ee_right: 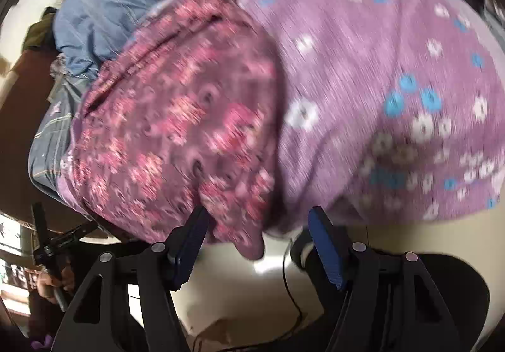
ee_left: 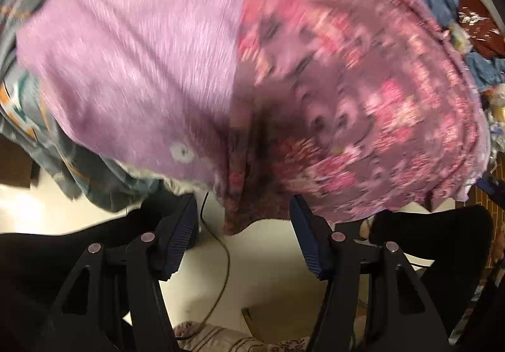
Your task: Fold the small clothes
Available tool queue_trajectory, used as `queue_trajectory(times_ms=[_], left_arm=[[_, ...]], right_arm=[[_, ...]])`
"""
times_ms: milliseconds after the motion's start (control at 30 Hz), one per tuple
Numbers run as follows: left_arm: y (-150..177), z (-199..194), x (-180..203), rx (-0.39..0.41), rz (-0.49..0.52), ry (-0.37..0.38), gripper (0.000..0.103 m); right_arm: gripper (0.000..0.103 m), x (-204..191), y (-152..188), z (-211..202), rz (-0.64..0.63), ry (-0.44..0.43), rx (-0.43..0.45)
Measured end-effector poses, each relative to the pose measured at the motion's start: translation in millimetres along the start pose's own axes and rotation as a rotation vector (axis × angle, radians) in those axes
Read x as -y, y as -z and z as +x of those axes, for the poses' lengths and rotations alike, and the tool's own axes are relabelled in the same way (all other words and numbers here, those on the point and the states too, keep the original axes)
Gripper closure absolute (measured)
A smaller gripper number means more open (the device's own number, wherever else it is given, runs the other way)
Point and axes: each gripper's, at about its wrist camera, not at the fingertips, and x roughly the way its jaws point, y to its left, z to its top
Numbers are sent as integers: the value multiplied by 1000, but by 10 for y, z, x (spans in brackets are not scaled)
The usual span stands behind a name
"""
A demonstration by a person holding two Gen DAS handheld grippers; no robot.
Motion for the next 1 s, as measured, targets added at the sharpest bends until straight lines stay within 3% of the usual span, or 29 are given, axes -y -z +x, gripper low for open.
queue_trajectory(times_ms=[167, 300, 433, 533, 567, 633, 667, 833, 1000], left_arm=[[21, 260, 62, -64, 7, 24, 43], [7, 316, 70, -55, 27, 36, 43], [-2, 328, 117, -35, 50, 76, 43], [-5, 359, 148, -40, 65, 104, 65], [-12, 374, 156, -46, 69, 108, 76], [-16, 415, 145, -62, 65, 132, 94], [-18, 423, 131, -67, 57, 147, 97], [10, 291, 99, -63, 71, 215, 98], [107, -28, 81, -63, 97, 300, 98]], right_arm=[[34, 106, 106, 167, 39, 19, -53], [33, 4, 151, 393, 36, -26, -115], [33, -192, 146, 692, -7, 6, -144], [33, -210, 165, 973, 23, 47, -180], [36, -196, 193, 1044, 41, 44, -192], [69, -174, 227, 1058, 58, 12, -206], [93, -164, 238, 1001, 56, 3, -196], [96, -232, 336, 575, 14, -75, -152], [96, -481, 372, -23, -75, -219, -105]])
